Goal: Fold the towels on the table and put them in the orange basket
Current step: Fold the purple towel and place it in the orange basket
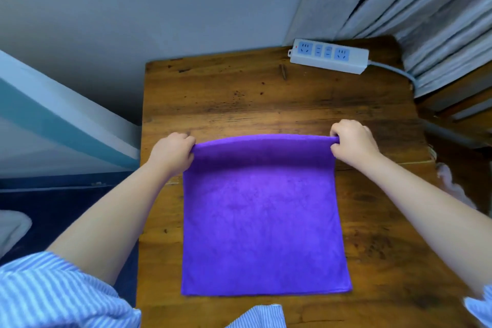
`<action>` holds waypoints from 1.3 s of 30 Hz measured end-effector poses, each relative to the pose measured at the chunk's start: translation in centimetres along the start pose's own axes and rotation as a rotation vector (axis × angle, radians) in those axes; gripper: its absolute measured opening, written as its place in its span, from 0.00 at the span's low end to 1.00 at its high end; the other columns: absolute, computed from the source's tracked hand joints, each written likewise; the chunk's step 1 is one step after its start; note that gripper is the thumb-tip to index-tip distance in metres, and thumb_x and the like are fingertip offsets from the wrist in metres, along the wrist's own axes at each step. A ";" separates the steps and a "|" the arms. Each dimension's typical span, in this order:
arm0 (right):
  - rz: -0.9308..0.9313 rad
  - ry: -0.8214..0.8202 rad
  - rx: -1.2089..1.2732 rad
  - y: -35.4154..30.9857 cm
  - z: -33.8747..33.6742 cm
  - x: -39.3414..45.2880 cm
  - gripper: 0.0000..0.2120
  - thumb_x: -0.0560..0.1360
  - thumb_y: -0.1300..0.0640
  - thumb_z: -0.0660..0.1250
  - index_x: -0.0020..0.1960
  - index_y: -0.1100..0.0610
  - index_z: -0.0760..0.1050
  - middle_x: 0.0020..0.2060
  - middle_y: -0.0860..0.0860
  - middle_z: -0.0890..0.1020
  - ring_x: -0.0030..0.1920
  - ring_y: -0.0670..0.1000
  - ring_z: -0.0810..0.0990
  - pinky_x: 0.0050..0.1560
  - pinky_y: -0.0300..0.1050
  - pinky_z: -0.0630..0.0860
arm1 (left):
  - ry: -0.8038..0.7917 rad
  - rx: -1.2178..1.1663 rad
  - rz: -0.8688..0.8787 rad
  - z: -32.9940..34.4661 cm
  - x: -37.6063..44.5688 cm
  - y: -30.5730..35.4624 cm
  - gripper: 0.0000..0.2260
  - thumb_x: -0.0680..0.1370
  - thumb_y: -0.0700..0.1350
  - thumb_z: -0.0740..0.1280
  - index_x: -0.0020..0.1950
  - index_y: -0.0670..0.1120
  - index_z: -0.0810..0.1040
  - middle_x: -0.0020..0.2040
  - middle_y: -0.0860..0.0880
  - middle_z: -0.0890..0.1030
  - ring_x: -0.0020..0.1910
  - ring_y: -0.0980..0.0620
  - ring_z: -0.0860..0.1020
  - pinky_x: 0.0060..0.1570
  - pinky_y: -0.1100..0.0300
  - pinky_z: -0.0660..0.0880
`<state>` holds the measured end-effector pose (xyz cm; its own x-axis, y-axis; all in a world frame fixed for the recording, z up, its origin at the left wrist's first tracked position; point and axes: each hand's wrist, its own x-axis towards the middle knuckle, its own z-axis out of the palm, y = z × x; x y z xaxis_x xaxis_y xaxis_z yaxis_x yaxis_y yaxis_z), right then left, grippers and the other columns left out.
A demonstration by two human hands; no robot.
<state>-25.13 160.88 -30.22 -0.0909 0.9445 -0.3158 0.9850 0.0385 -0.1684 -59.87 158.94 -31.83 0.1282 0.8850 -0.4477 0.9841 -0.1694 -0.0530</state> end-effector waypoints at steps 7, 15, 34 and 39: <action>-0.110 0.087 -0.047 0.3 0.3 -8.0 0.06 0.67 0.71 0.61 0.40 0.63 0.73 0.43 0.60 0.77 0.50 0.61 0.73 0.47 0.49 0.67 | 0.053 0.056 0.094 0.5 -8.2 -0.2 0.08 0.76 0.45 0.61 0.51 0.43 0.73 0.52 0.45 0.78 0.54 0.45 0.74 0.44 0.55 0.72; -0.193 0.004 -0.151 0.6 3.1 -17.2 0.12 0.65 0.72 0.62 0.37 0.57 0.64 0.43 0.62 0.76 0.49 0.61 0.73 0.45 0.50 0.65 | -0.012 0.140 0.251 5.0 -16.0 0.8 0.10 0.77 0.46 0.59 0.52 0.42 0.74 0.52 0.46 0.78 0.55 0.47 0.74 0.45 0.56 0.70; -0.230 0.125 -0.217 1.3 9.9 -25.5 0.13 0.49 0.80 0.70 0.28 0.68 0.73 0.25 0.63 0.75 0.26 0.64 0.75 0.26 0.50 0.73 | -0.077 0.300 0.362 11.7 -22.3 4.5 0.09 0.79 0.44 0.57 0.57 0.45 0.71 0.55 0.47 0.78 0.55 0.47 0.74 0.48 0.57 0.71; -0.070 -0.063 -0.306 1.5 12.1 -25.1 0.11 0.69 0.71 0.60 0.49 0.64 0.75 0.48 0.59 0.77 0.52 0.61 0.73 0.49 0.50 0.68 | -0.164 0.331 0.257 13.3 -22.4 5.3 0.10 0.77 0.41 0.59 0.58 0.45 0.70 0.57 0.47 0.76 0.58 0.46 0.73 0.47 0.58 0.69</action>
<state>-23.14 133.26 -33.84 -0.1597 0.9143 -0.3721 0.9735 0.2083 0.0940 -59.20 132.46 -33.97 0.3162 0.7199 -0.6179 0.8269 -0.5283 -0.1924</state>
